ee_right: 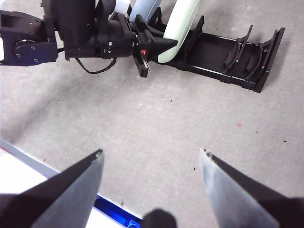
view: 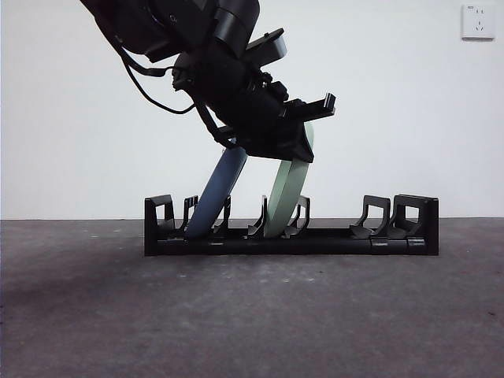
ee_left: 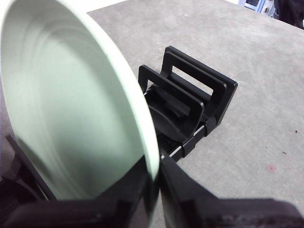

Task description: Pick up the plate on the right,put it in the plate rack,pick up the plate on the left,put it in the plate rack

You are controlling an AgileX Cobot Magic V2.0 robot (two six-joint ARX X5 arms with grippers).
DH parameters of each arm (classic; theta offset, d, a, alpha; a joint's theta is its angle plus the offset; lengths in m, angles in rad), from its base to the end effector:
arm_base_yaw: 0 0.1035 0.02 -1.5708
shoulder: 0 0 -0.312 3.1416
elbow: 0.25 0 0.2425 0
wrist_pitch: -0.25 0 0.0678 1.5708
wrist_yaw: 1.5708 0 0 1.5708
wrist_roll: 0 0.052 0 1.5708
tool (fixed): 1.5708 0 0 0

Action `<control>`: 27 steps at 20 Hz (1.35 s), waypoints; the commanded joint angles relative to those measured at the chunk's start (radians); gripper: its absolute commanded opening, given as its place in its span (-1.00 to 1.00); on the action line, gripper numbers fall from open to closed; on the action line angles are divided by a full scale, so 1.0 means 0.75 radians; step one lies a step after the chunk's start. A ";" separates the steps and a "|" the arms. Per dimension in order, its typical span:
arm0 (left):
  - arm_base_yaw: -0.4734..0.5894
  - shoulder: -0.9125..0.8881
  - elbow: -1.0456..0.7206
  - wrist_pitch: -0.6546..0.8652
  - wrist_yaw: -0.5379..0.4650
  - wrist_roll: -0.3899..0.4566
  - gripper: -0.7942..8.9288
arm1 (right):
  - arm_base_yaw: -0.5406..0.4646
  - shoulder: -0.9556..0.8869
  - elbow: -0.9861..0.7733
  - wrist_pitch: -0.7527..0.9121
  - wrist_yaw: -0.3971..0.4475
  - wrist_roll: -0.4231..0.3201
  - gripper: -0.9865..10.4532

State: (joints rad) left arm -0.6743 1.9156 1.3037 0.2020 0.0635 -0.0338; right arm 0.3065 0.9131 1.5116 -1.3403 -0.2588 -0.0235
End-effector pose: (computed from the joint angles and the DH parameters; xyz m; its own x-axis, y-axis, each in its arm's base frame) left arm 0.3589 -0.2910 0.2636 0.6754 -0.6211 -0.3977 0.6577 0.7512 -0.0563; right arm 0.0691 0.0358 0.4526 0.6023 0.4590 -0.6531 -0.4866 0.8597 0.1555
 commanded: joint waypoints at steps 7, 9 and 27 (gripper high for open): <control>-0.023 0.005 0.006 -0.030 0.031 -0.015 -0.48 | 0.002 -0.002 -0.003 -0.006 -0.004 -0.015 -0.23; -0.032 -0.015 0.020 -0.056 0.031 -0.015 -0.48 | 0.002 -0.002 -0.003 -0.020 -0.004 -0.020 -0.23; -0.060 -0.838 0.048 -1.192 0.100 -0.010 -0.51 | 0.002 0.010 -0.003 -0.029 -0.090 -0.086 -0.23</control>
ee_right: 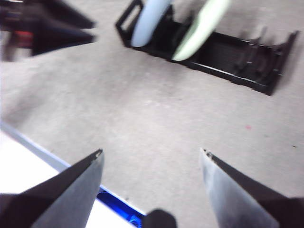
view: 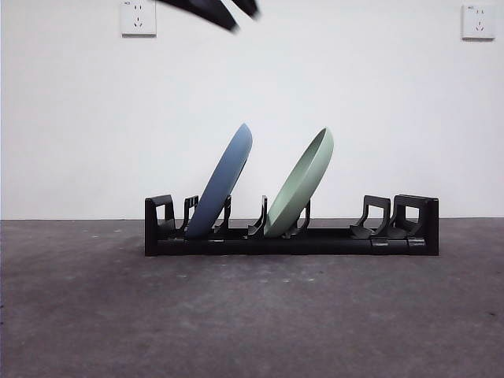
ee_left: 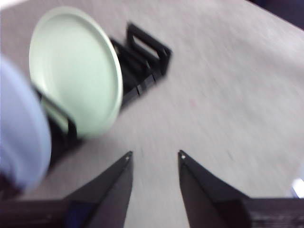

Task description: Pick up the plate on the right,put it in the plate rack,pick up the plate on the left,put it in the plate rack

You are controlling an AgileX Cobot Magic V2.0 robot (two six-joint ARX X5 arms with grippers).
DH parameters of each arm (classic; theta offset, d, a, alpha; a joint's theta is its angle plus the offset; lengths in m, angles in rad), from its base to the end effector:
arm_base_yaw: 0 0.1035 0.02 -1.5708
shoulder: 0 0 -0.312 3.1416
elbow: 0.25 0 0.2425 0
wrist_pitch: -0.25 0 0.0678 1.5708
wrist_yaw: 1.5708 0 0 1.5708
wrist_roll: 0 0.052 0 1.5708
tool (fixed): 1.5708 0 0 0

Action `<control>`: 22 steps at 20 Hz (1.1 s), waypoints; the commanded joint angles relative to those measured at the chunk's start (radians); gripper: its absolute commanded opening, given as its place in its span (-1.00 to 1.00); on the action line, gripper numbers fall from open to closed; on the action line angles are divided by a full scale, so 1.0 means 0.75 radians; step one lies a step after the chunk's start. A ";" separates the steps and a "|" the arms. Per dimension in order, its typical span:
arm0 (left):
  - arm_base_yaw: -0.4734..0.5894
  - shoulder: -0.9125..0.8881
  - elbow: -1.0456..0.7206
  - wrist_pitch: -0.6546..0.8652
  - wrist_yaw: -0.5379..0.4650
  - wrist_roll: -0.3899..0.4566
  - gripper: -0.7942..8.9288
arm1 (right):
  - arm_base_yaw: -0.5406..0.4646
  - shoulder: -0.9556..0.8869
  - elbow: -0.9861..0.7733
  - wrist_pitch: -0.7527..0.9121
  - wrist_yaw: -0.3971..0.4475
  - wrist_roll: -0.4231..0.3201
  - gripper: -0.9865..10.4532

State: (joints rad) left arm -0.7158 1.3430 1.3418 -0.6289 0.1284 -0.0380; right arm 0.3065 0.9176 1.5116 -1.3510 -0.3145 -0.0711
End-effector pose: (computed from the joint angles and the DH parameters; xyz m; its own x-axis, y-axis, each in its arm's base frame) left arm 0.2077 -0.1894 0.3968 0.5206 -0.6225 -0.5844 0.7115 0.6947 -0.1061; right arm 0.0683 0.0385 0.4520 0.5657 0.5035 -0.6531 -0.5465 0.8220 0.1603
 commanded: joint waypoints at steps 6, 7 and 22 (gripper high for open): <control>-0.004 -0.428 -0.003 -0.401 0.012 -0.004 -0.51 | 0.002 0.021 -0.003 -0.031 -0.015 -0.034 -0.23; -0.004 -0.472 -0.003 -0.429 0.012 -0.004 -0.51 | 0.002 0.021 -0.003 -0.031 -0.015 -0.039 -0.23; -0.004 -0.577 -0.003 -0.566 0.013 -0.002 -0.60 | 0.002 0.029 -0.003 -0.031 -0.097 -0.047 -0.65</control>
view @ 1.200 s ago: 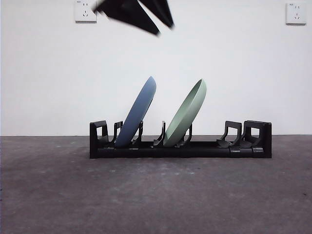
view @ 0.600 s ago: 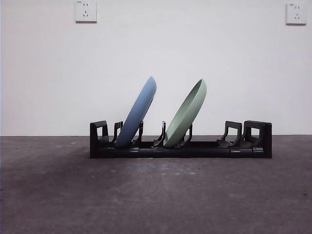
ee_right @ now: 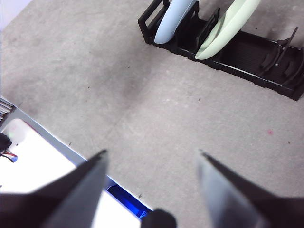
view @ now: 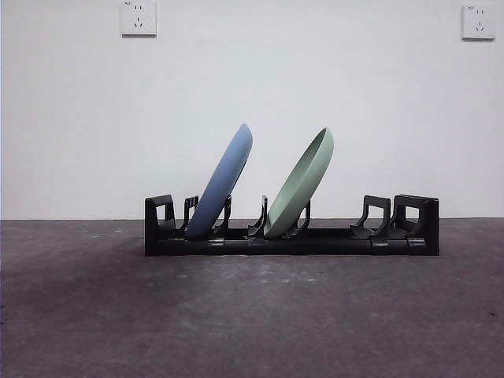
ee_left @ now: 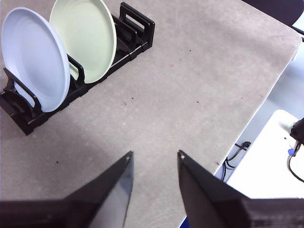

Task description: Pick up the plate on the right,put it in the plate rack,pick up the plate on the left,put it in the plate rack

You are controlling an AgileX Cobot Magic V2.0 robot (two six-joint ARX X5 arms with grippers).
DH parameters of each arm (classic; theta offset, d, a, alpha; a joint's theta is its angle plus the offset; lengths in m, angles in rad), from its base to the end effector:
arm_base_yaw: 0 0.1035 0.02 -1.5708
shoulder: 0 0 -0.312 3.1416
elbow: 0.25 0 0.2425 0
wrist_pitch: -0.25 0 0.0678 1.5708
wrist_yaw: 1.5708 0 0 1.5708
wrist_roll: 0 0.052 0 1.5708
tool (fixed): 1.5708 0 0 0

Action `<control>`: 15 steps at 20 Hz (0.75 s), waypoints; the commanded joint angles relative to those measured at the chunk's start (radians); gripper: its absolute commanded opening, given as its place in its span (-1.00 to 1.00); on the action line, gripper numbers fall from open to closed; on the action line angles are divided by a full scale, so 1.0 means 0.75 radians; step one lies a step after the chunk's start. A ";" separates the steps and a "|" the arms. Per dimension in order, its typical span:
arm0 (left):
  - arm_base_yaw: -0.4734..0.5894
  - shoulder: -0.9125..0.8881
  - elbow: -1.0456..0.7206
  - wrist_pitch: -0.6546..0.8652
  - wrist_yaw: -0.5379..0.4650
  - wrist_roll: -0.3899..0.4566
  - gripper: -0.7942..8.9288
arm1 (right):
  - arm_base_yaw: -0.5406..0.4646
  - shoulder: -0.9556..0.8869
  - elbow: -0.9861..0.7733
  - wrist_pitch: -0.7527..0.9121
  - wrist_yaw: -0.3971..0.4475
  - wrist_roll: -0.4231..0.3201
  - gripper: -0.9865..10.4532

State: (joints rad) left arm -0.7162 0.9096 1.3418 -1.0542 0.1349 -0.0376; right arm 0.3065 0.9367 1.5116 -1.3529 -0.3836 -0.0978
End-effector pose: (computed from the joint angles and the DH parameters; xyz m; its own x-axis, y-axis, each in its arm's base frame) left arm 0.0811 -0.0799 0.4331 0.5192 -0.6302 -0.5774 0.7160 0.6896 -0.1089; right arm 0.0727 0.0434 0.4515 0.5169 0.5561 -0.6508 -0.5967 0.7792 0.1919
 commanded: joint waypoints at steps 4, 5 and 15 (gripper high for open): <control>-0.004 0.001 -0.002 0.002 0.004 0.047 -0.85 | 0.002 0.005 -0.003 -0.028 -0.005 -0.025 -0.85; -0.004 0.001 -0.003 0.002 0.004 0.047 -0.85 | 0.002 0.005 -0.003 -0.028 -0.004 -0.025 -0.85; -0.004 0.011 -0.002 0.002 -0.001 0.046 -0.84 | 0.001 0.054 -0.002 -0.028 0.089 0.024 -0.82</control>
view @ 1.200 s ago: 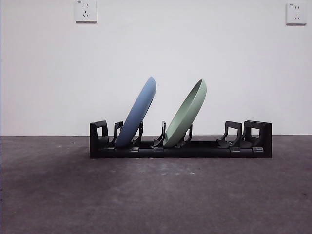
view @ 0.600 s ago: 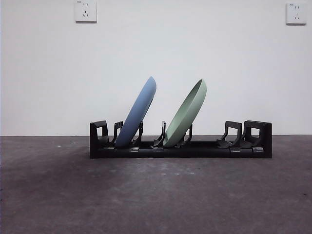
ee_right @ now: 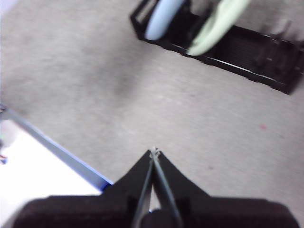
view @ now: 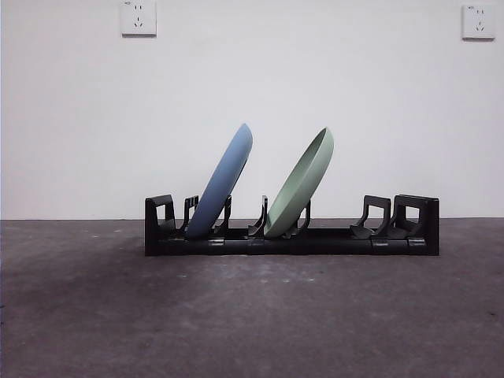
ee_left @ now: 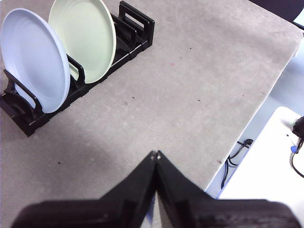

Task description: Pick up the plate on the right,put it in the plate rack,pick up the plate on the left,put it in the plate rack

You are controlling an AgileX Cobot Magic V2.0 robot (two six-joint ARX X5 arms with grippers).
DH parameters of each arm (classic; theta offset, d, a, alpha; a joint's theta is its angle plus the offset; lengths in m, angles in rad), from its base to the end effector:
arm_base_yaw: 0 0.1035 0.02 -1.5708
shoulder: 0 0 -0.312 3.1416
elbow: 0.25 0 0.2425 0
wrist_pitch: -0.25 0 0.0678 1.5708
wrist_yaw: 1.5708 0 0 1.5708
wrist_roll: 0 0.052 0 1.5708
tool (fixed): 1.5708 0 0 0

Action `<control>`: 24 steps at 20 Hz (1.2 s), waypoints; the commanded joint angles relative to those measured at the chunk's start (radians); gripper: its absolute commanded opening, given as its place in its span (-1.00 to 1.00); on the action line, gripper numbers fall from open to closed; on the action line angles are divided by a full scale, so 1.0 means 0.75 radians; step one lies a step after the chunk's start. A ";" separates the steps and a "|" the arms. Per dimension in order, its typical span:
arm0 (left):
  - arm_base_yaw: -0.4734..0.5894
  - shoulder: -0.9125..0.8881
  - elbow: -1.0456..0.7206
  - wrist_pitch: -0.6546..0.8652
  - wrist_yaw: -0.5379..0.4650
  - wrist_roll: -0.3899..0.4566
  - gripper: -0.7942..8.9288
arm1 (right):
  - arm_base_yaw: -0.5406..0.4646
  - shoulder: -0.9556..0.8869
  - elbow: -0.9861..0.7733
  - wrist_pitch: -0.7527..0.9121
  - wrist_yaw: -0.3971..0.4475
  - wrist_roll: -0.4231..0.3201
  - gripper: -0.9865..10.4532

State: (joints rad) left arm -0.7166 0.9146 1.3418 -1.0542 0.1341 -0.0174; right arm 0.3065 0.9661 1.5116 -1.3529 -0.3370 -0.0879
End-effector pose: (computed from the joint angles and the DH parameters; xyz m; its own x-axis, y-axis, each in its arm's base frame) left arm 0.0824 -0.0810 0.4326 0.5173 -0.6279 -0.5814 0.7248 0.6828 -0.0925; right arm 0.0836 0.0445 0.4489 0.5223 0.5121 -0.6818 -0.5612 0.8085 0.1773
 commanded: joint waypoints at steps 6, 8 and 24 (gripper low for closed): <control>-0.002 0.014 -0.002 0.018 -0.022 0.040 -0.84 | 0.001 0.116 -0.002 -0.028 0.180 0.011 -0.82; -0.002 0.018 -0.002 0.030 -0.042 0.040 -0.84 | 0.001 0.155 -0.002 -0.028 0.229 0.011 -0.82; 0.787 -0.499 -0.645 1.018 0.132 0.481 -0.84 | 0.001 0.348 -0.002 0.273 0.286 0.011 -0.82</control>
State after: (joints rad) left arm -0.1299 0.5526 0.8986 -0.2993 0.2356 0.3313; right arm 0.3065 1.2236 1.5116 -1.1519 -0.1268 -0.0830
